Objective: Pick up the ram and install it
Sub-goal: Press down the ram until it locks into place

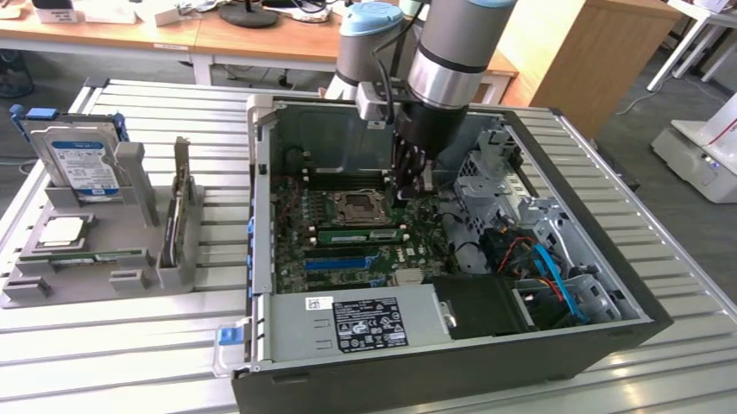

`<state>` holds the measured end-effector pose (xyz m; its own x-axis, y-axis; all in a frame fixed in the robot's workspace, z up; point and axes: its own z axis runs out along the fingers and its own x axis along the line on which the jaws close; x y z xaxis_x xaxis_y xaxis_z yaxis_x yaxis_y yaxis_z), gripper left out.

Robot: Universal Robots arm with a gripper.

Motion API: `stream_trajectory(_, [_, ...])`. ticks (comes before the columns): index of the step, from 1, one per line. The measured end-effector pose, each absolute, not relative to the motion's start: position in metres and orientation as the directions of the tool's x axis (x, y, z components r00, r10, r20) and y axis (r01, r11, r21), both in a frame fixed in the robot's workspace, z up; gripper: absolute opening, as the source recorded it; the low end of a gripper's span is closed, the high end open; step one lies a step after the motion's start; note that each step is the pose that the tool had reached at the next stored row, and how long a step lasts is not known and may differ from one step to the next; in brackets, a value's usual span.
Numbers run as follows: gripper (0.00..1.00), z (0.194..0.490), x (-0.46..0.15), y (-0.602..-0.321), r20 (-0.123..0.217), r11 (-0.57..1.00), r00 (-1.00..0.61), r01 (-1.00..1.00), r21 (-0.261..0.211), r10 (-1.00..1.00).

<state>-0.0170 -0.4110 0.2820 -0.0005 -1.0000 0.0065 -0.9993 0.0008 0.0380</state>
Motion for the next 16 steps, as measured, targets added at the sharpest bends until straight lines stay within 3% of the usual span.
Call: stream_trajectory(16, [0.11,0.2741,-0.0170,-0.4110,0.008,0.001,-0.001,-0.999,0.038,-1.000])
